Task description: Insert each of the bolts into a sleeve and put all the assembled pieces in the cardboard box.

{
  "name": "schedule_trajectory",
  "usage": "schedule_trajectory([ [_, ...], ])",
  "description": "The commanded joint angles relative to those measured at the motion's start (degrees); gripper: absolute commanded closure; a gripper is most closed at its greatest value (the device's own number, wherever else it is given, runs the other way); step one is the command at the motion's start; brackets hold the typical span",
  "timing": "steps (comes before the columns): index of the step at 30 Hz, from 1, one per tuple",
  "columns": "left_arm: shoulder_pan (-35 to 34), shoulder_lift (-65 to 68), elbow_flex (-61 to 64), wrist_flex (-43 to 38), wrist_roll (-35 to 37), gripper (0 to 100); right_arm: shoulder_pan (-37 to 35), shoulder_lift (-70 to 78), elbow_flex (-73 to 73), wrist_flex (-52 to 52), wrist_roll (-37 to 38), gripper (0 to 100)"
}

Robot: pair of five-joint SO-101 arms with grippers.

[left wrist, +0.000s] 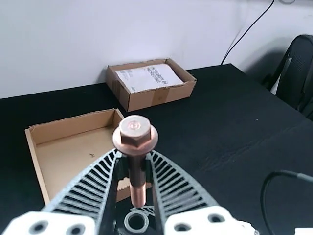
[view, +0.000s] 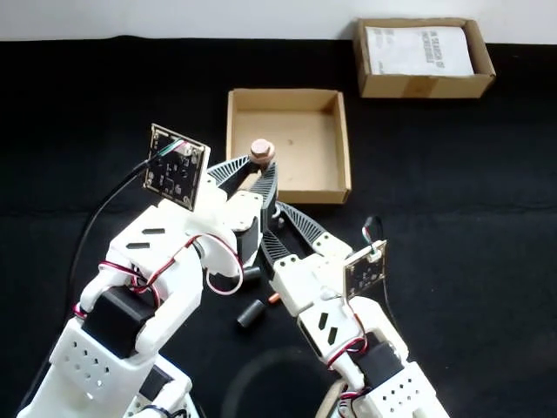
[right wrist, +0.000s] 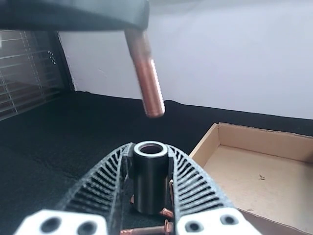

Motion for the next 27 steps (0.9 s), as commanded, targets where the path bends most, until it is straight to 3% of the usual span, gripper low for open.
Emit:
schedule_trajectory([
  [1, 0.7, -0.1, 1.3, 0.1, -0.3, 99, 0.0, -1.4, 7.8, -0.9, 0.4, 99.1],
  [22, 1.8, -0.2, 5.5, 0.2, -3.5, 99, 2.4, -1.4, 7.8, -1.0, 0.5, 99.1],
  [27, 4.8, 0.0, 9.1, -0.1, -4.8, 98, 2.5, -1.4, 7.8, -1.0, 0.5, 99.1],
])
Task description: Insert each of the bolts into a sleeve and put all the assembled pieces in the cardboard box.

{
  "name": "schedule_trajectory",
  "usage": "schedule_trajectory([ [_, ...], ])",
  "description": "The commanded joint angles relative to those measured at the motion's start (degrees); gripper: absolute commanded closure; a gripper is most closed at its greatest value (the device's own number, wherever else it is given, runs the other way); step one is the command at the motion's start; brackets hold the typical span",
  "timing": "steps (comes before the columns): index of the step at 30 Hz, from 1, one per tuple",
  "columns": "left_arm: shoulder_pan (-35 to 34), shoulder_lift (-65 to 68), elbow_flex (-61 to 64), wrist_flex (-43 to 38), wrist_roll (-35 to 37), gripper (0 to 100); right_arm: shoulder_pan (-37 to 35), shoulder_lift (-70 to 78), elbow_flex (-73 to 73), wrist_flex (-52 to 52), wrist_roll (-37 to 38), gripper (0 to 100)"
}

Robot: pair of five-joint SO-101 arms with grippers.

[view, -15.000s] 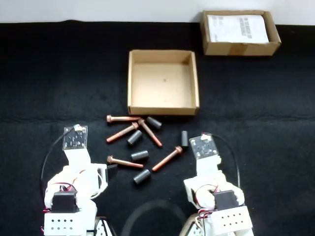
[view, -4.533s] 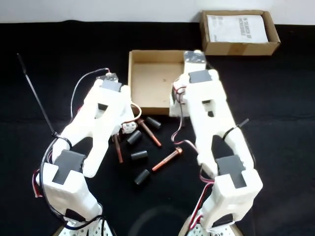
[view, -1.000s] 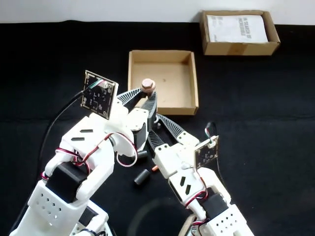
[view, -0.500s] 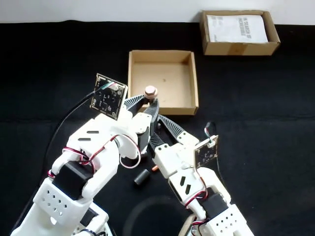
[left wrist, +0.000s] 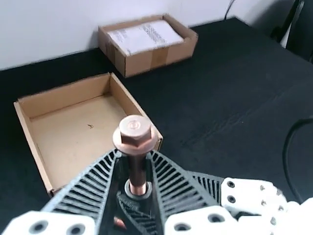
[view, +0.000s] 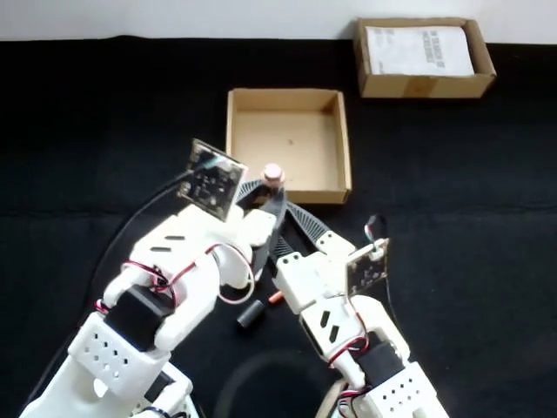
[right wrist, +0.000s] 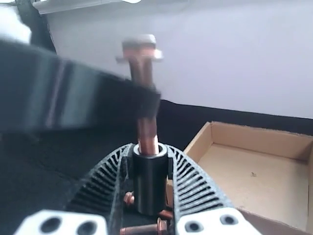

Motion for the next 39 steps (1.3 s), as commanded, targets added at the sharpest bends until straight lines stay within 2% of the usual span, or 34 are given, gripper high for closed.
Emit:
schedule_trajectory([
  [1, 2.3, 0.1, 0.7, 0.0, -1.3, 96, 0.9, -1.5, 7.8, -1.0, 0.4, 99.1],
  [6, 0.7, -0.2, 1.5, 0.1, -1.1, 75, 0.9, -1.2, 7.8, -1.0, 0.4, 99.1],
  [8, -0.3, -0.2, 1.3, 0.1, -1.1, 71, 0.9, -1.1, 7.8, -0.9, 0.4, 99.1],
  [17, -8.0, -0.4, 0.1, 1.2, -1.4, 70, 0.9, -1.1, 7.8, -0.9, 0.4, 99.1],
  [27, -15.1, -1.5, -12.7, 21.7, -1.1, 71, 2.4, -1.0, 7.8, -0.8, 0.4, 99.1],
  [32, -16.2, -9.0, -16.4, 22.9, 4.1, 71, 3.9, -1.0, 7.8, 6.5, 0.1, 99.1],
  [36, -16.3, -15.7, -17.1, 23.1, 4.5, 71, 5.1, -1.0, 6.2, 11.3, 0.0, 99.1],
  [39, -16.6, -19.6, -15.3, 24.4, 4.2, 82, 5.7, -1.0, 2.1, 16.5, 0.0, 99.1],
])
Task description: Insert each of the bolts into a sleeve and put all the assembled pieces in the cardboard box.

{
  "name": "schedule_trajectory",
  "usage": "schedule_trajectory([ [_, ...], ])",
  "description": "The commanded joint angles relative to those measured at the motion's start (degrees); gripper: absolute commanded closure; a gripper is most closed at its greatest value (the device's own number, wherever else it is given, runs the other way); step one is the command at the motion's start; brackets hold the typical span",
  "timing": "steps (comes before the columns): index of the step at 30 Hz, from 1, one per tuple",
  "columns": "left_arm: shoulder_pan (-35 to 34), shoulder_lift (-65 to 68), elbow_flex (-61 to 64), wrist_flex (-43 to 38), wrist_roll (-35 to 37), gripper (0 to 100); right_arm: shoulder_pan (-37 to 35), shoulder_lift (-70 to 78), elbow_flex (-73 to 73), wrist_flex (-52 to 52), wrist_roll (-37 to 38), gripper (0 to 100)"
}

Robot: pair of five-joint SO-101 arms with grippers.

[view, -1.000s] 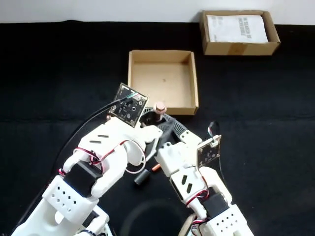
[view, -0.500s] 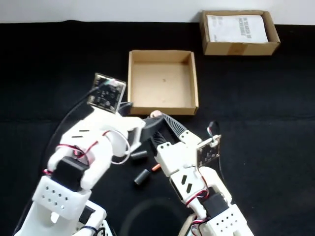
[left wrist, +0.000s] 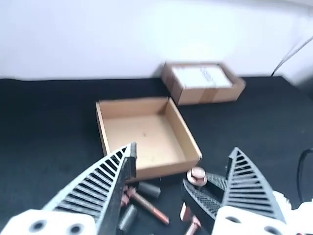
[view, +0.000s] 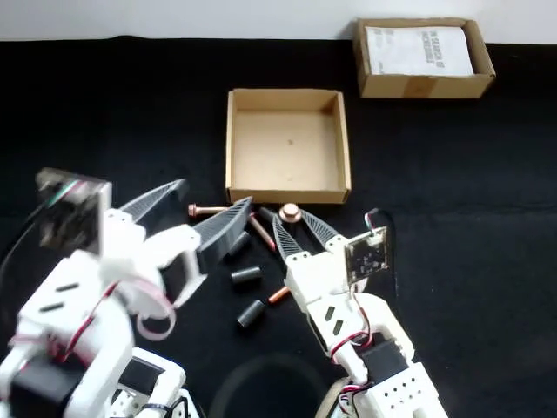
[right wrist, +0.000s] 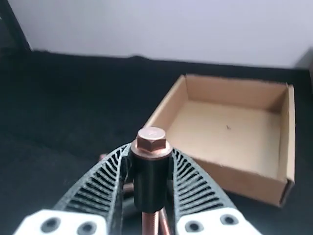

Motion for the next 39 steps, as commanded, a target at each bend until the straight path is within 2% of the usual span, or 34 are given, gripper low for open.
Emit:
schedule_trajectory([
  [1, -1.2, -4.7, 0.8, 1.2, 0.2, 88, 0.9, -1.0, 0.7, 5.1, -0.3, 99.1],
  [3, -2.8, -8.0, 4.0, 1.4, 0.2, 99, 1.0, -1.0, -2.0, 8.2, -3.0, 99.1],
  [7, -6.4, -14.6, 13.2, 1.1, 0.4, 97, 1.8, -0.9, -7.3, 15.2, -6.6, 99.1],
  [13, -10.0, -23.8, 29.7, 1.0, 0.2, 99, 2.0, -0.8, -16.6, 22.1, -5.1, 99.1],
  [17, -11.5, -25.8, 39.3, -3.4, 0.3, 99, 2.2, 3.2, -23.8, 24.8, -2.5, 99.1],
  [24, -12.5, -25.6, 53.0, -13.9, 0.4, 99, 5.1, 24.8, -40.7, 25.8, -2.7, 99.1],
  [30, -12.6, -25.5, 63.2, -26.6, 0.5, 99, 5.1, 43.9, -55.1, 25.8, -2.7, 99.1],
  [36, -12.8, -25.4, 63.2, -27.0, 0.5, 99, 5.1, 60.5, -67.4, 25.6, -2.7, 99.1],
  [39, -12.8, -25.4, 63.2, -23.7, 0.5, 99, 6.5, 69.2, -74.2, 25.5, -2.7, 99.1],
])
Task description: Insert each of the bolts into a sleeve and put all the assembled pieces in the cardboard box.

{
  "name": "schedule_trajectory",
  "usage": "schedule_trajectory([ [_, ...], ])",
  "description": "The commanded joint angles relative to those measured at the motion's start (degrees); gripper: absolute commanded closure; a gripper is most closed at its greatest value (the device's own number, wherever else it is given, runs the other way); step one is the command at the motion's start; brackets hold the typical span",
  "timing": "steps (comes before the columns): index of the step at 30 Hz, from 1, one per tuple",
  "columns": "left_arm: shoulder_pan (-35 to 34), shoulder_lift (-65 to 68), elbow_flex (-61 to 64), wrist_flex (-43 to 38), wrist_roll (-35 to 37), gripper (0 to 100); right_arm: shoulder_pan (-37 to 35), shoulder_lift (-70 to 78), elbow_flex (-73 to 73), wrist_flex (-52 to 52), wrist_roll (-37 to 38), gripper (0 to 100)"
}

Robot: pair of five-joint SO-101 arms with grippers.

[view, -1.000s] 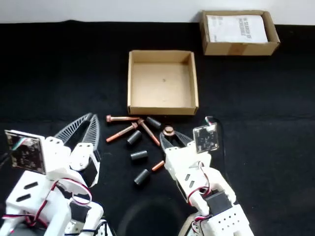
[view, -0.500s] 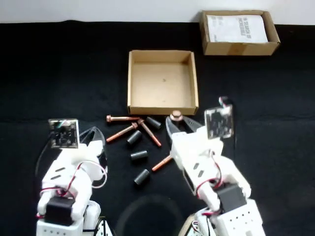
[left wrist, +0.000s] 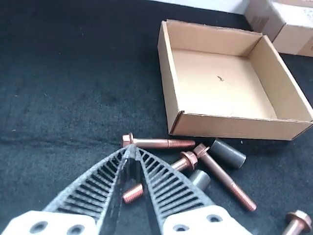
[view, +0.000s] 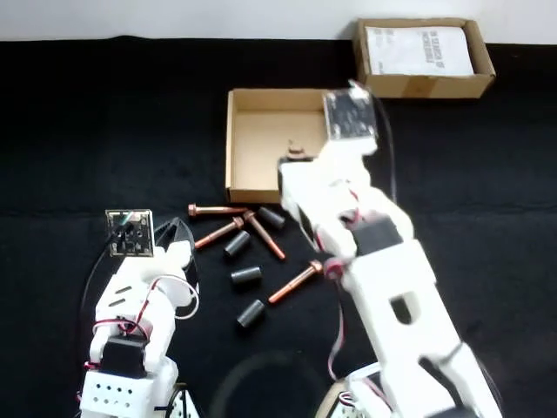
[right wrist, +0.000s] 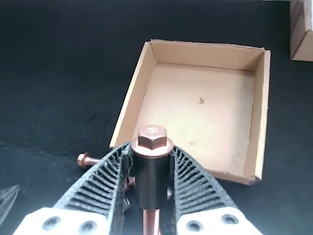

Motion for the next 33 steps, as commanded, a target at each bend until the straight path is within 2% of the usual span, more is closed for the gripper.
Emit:
schedule_trajectory([
  [1, -0.7, -0.3, 1.1, 2.5, 0.4, 99, 2.4, 9.5, -11.6, -0.2, 0.5, 99.1],
  [8, -0.4, -0.2, 1.1, 4.4, 0.3, 99, 7.9, 30.1, -29.7, -0.2, 0.5, 99.1],
  [17, -0.6, -0.2, 1.1, 5.1, 0.0, 99, 7.7, 49.9, -45.5, -0.2, 0.5, 99.1],
  [26, -0.6, -0.2, 1.1, 5.6, -0.1, 99, 6.6, 58.4, -51.6, 0.7, 0.8, 98.9],
  [29, -0.6, -0.2, 1.1, 5.6, -0.1, 99, 5.7, 58.3, -54.8, 5.3, 0.8, 98.1],
  [33, -0.6, -0.2, 1.1, 5.6, -0.1, 99, 5.1, 58.4, -63.0, 16.9, 0.9, 86.2],
])
